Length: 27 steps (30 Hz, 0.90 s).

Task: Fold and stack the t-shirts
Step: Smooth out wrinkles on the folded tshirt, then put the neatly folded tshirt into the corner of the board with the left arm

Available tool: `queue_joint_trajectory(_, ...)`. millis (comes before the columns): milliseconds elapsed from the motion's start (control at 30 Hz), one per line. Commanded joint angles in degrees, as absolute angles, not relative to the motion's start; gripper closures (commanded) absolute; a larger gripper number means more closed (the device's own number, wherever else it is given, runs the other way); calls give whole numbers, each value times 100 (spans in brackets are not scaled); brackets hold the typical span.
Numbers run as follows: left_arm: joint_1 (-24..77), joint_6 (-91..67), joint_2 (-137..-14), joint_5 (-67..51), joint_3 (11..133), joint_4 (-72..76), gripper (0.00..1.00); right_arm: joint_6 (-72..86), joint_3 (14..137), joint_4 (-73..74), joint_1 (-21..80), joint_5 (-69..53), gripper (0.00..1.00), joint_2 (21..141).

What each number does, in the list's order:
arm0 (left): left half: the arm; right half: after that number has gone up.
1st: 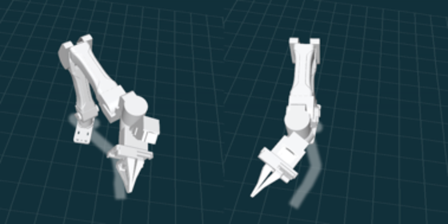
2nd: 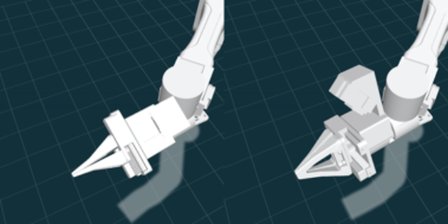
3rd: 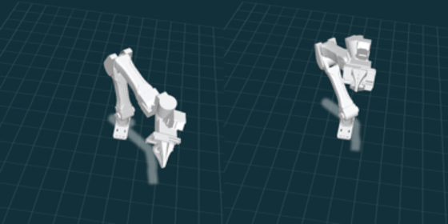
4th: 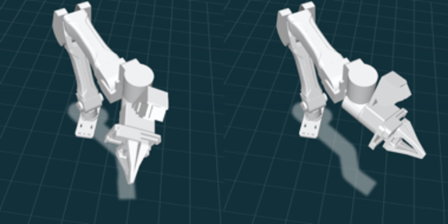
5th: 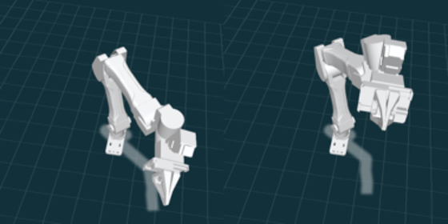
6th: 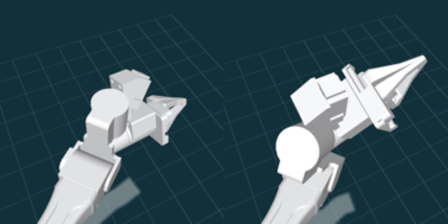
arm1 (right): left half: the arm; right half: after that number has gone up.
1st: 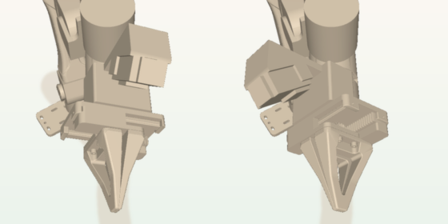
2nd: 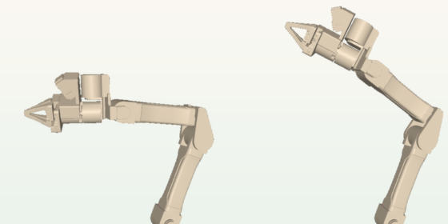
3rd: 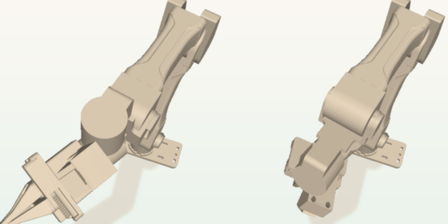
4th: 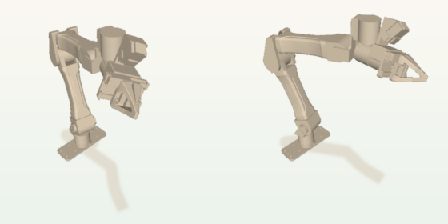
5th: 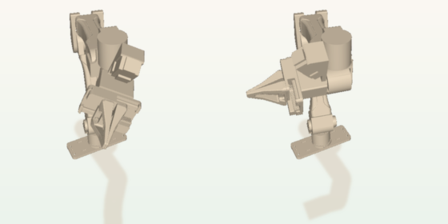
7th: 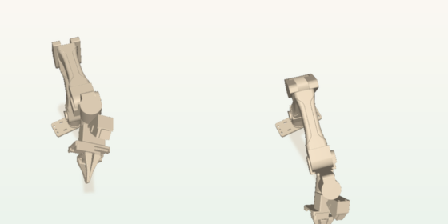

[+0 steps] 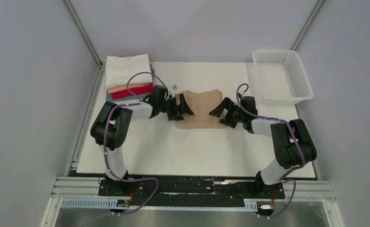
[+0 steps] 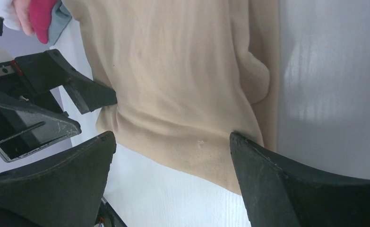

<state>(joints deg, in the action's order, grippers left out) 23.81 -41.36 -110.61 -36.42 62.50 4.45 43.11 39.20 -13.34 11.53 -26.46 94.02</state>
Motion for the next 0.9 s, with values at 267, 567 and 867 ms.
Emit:
queue_joint_trajectory(267, 2327, -3922, -9269, -3220, 4851, 54, 0, 3420, 3235, -121, 1146, -2281, 0, 8208)
queue_joint_trajectory(567, 2281, -4049, -8683, -1754, 5222, -894, 0, 3244, 3465, -133, 1184, -2090, 0, 6626)
queue_joint_trajectory(867, 2205, -4159, -10110, -1602, 6225, -974, 0, 3686, 4376, -1731, 1247, -3471, 0, 8478)
